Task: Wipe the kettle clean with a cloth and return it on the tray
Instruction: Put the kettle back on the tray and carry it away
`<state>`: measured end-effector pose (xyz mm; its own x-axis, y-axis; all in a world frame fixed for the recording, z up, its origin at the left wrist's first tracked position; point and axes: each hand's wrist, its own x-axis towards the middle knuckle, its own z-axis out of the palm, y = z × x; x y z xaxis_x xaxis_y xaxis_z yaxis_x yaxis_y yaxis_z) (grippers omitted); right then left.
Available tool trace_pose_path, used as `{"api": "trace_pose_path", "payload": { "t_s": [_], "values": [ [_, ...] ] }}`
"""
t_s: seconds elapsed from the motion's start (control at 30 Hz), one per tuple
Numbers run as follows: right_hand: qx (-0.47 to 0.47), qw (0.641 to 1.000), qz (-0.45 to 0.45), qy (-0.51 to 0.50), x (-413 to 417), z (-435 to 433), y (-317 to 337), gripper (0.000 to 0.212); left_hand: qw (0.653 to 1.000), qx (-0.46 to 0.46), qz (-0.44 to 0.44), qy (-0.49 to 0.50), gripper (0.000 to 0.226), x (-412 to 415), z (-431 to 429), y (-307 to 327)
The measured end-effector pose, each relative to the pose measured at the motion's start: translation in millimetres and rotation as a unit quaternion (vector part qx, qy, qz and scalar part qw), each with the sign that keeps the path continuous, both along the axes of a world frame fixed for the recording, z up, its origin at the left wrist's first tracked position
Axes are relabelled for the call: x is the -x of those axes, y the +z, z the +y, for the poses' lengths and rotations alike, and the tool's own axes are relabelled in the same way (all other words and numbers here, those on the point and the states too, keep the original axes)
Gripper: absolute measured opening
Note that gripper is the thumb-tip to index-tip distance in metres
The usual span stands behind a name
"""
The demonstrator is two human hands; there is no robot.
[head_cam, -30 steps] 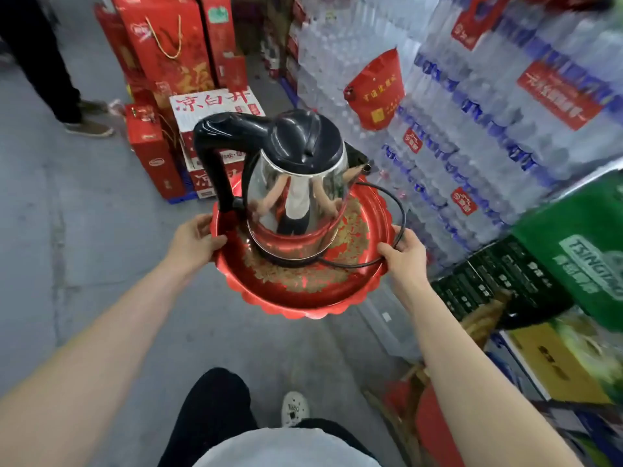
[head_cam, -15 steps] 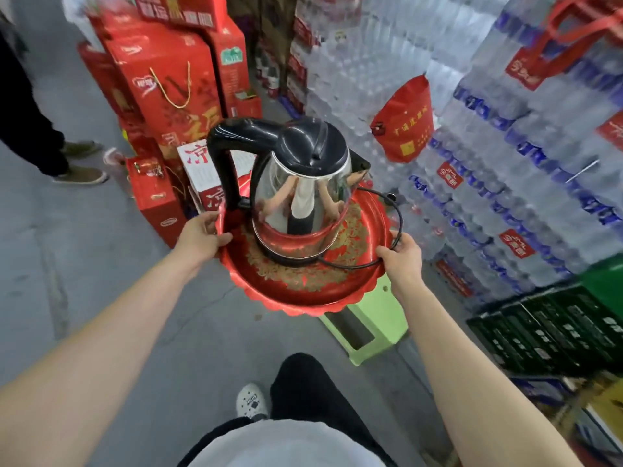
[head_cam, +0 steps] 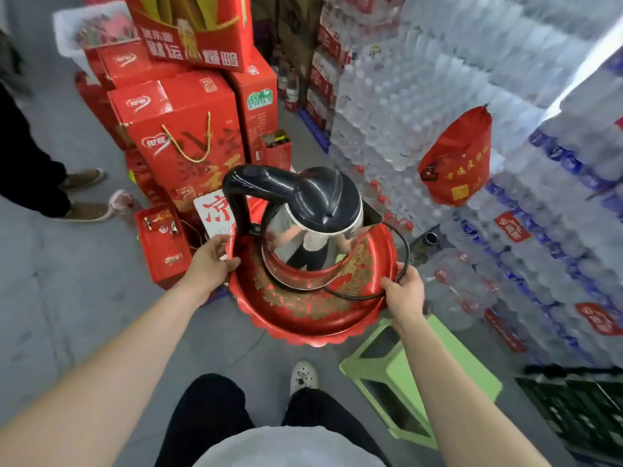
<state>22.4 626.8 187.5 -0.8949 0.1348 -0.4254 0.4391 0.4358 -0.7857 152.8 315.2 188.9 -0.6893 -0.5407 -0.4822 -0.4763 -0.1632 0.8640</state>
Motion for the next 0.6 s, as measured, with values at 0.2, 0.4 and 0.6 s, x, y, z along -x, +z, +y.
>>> {"api": "trace_pose_path", "payload": {
  "t_s": [0.2, 0.4, 0.6],
  "values": [
    [-0.011, 0.998, -0.023, -0.056, 18, -82, -33, 0.03, 0.997, -0.049, -0.031, -0.056, 0.046, 43, -97, -34],
    [-0.042, 0.988, -0.057, -0.135, 1, -169, -80, 0.031, 0.987, -0.044, -0.088, -0.127, 0.039, 71, -183, -83],
    [-0.043, 0.983, -0.079, -0.158, 12, -236, -142, 0.034, 0.978, -0.024, -0.118, -0.17, 0.043, 103, -256, -156]
  ]
}}
